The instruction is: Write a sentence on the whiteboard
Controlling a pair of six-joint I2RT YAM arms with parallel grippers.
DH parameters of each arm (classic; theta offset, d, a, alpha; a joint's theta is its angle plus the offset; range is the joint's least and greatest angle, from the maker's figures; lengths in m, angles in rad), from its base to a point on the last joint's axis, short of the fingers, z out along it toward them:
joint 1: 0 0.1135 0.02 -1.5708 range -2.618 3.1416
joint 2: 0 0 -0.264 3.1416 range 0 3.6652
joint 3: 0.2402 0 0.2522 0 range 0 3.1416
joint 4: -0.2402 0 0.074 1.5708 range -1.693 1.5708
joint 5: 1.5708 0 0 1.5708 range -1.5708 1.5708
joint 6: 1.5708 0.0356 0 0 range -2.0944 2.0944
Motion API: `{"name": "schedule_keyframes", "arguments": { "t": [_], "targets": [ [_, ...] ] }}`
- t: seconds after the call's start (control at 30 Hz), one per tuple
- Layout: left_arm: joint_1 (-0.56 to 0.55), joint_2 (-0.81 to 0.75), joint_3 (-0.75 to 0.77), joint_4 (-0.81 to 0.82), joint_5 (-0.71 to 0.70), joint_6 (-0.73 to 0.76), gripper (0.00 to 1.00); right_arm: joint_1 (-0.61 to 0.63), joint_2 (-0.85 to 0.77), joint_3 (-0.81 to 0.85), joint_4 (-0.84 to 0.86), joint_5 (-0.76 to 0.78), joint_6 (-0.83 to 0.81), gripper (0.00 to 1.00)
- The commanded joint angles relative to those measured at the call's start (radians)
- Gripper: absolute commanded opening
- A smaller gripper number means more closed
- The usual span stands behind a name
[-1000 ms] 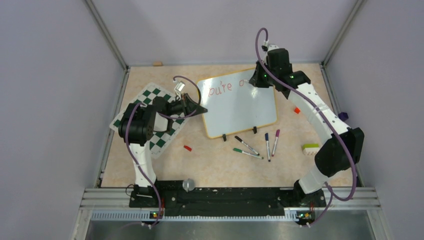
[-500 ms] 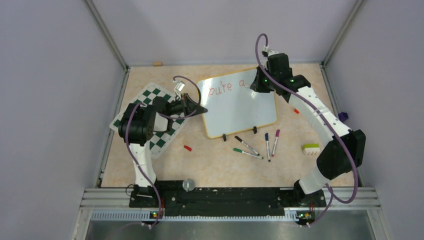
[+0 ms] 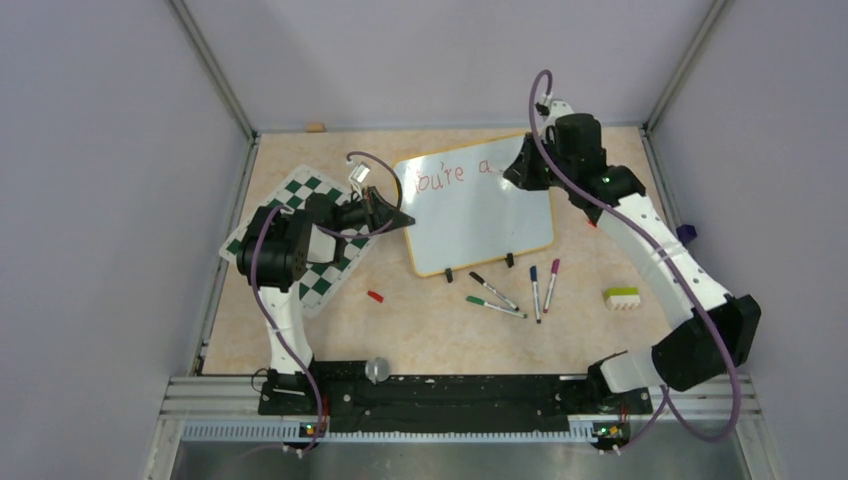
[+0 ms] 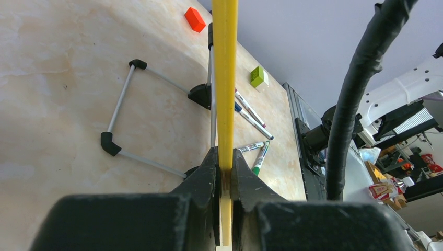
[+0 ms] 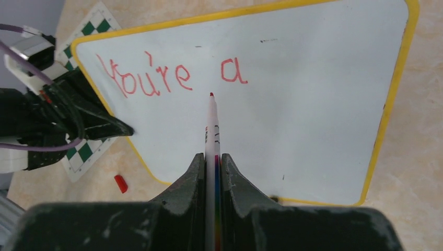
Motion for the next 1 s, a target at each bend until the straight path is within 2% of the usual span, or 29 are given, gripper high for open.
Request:
{"name": "schedule_keyframes", "arguments": {
  "t": [0.0, 0.13, 0.3, 0.53, 0.97],
  "targets": [
    [0.004, -0.035, 0.013, 0.102, 0.037, 0.015, 0.00, -0.005, -0.098, -0.033, 0.099, -0.085, -0.016, 0.00],
    [0.003, -0.044, 0.000, 0.100, 0.025, 0.026, 0.00, 0.047, -0.116, -0.069, 0.109, -0.038, -0.019, 0.00],
    [0.005, -0.060, -0.016, 0.063, 0.004, 0.063, 0.00, 0.189, -0.126, -0.119, 0.147, 0.116, -0.034, 0.00],
    [0.005, -0.053, -0.004, 0.068, 0.018, 0.054, 0.00, 0.345, -0.102, -0.163, 0.239, 0.229, -0.059, 0.00],
    [0.020, -0.056, -0.011, 0.090, -0.014, 0.039, 0.00, 0.434, -0.002, -0.163, 0.314, 0.255, -0.130, 0.00]
  ]
}}
